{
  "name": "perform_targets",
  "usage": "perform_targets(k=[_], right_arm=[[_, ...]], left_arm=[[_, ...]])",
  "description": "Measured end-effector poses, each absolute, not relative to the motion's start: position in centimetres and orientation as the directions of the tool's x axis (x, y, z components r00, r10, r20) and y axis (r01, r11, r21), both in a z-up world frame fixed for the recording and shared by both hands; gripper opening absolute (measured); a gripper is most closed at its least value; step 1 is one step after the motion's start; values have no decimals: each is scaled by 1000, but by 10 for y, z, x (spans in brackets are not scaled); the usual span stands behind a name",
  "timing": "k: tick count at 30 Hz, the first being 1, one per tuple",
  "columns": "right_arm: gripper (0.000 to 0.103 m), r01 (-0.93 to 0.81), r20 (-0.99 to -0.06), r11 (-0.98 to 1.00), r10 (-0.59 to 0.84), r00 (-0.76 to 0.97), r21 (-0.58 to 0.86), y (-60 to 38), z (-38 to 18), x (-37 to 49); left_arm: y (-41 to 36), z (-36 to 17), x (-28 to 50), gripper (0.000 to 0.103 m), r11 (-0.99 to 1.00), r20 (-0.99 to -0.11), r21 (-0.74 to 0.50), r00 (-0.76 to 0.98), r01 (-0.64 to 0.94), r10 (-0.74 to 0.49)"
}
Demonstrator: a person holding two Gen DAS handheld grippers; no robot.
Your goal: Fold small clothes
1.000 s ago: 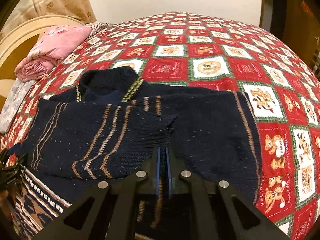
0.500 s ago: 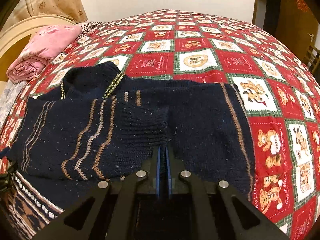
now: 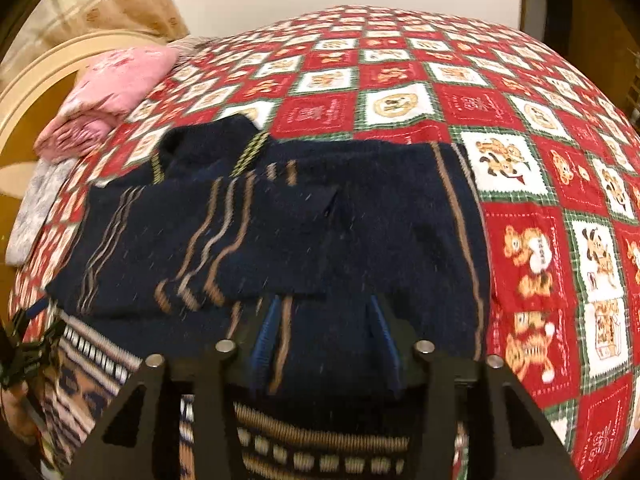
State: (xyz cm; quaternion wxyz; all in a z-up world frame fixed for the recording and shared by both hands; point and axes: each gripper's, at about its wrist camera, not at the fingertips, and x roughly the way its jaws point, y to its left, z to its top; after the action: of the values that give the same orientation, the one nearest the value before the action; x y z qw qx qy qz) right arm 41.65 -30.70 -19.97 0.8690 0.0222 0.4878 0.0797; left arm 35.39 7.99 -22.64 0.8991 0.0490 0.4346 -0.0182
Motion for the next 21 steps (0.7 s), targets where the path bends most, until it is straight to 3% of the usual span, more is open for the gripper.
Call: perform_targets(k=[7, 13, 21], right_arm=[[48, -129, -851, 991, 86, 518, 22, -307, -209, 411], [49, -115, -847, 992, 102, 521, 49, -312, -204, 392], [50, -142, -837, 989, 99, 539, 26, -316, -204, 348]], left_arm=[[79, -231, 352, 101, 995, -789, 86, 614, 57, 33], [81, -224, 335, 101, 993, -783, 109, 620, 41, 60], [90, -229, 291, 101, 999, -778, 43, 628, 15, 24]])
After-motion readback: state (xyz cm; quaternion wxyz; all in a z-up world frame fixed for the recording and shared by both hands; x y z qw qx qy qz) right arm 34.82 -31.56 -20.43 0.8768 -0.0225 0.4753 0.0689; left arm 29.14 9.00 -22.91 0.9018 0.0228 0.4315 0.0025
